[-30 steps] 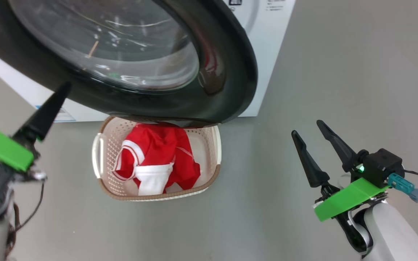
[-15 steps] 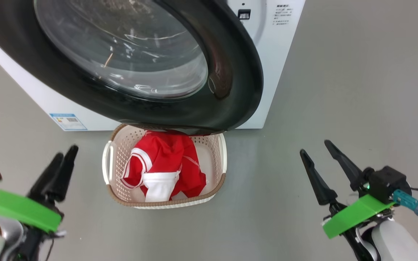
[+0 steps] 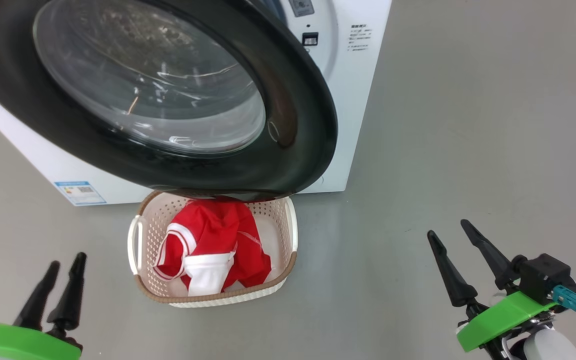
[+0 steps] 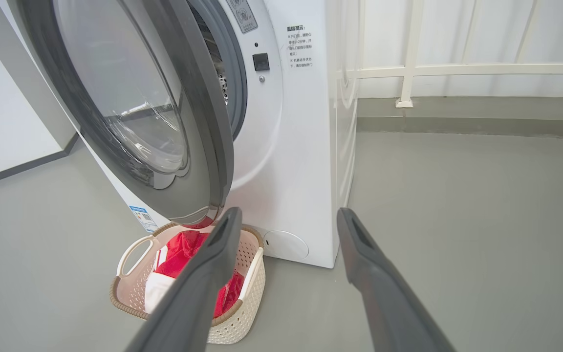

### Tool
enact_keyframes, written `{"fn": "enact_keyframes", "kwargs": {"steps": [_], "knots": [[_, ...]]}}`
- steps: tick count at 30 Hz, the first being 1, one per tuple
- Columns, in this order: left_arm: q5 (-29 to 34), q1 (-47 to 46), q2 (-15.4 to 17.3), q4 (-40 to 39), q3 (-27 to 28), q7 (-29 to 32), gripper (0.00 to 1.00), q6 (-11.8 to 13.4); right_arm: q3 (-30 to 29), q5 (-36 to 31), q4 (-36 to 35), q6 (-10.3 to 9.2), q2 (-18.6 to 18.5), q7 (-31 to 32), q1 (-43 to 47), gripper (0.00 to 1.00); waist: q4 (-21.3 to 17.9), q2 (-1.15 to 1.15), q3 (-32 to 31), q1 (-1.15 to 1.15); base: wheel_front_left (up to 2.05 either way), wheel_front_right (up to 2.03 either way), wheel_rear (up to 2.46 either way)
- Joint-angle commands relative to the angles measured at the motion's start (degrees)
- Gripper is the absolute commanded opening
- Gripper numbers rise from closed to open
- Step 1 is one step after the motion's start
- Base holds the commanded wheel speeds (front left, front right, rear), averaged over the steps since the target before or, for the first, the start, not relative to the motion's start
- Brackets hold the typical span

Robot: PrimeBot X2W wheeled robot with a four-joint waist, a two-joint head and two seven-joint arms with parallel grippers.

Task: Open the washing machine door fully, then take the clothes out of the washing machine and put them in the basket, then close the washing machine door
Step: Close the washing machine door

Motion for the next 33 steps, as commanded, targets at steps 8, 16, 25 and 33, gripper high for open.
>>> {"fn": "enact_keyframes", "kwargs": {"steps": [8, 16, 25, 33], "knots": [[13.56, 3.02, -3.75, -0.31, 12.1, -0.78, 1.0, -0.19, -0.56, 0.63, -2.4, 0.09, -0.91, -0.69, 1.58, 1.0, -1.24, 0.0, -0.72, 0.0, 0.0, 0.0, 0.0], [28.69, 6.52, -9.26, -1.88, 20.44, -0.79, 1.0, -0.19, -1.1, 0.37, -3.15, 0.09, -1.11, -0.69, 1.86, 1.0, -1.75, 0.0, -1.22, 0.0, 0.0, 0.0, 0.0], [40.59, 9.93, -15.86, -4.72, 26.9, -0.79, 1.0, -0.19, -1.7, 0.18, -3.42, 0.09, -1.1, -0.69, 2.36, 1.0, -1.93, 0.0, -1.76, 0.0, 0.0, 0.0, 0.0], [45.34, 11.63, -20.28, -5.65, 29.75, -0.79, 1.0, -0.19, -2.09, 0.13, -3.26, 0.09, -0.44, -0.69, 2.98, 1.0, -1.98, 0.0, -2.0, 0.0, 0.0, 0.0, 0.0]]}}
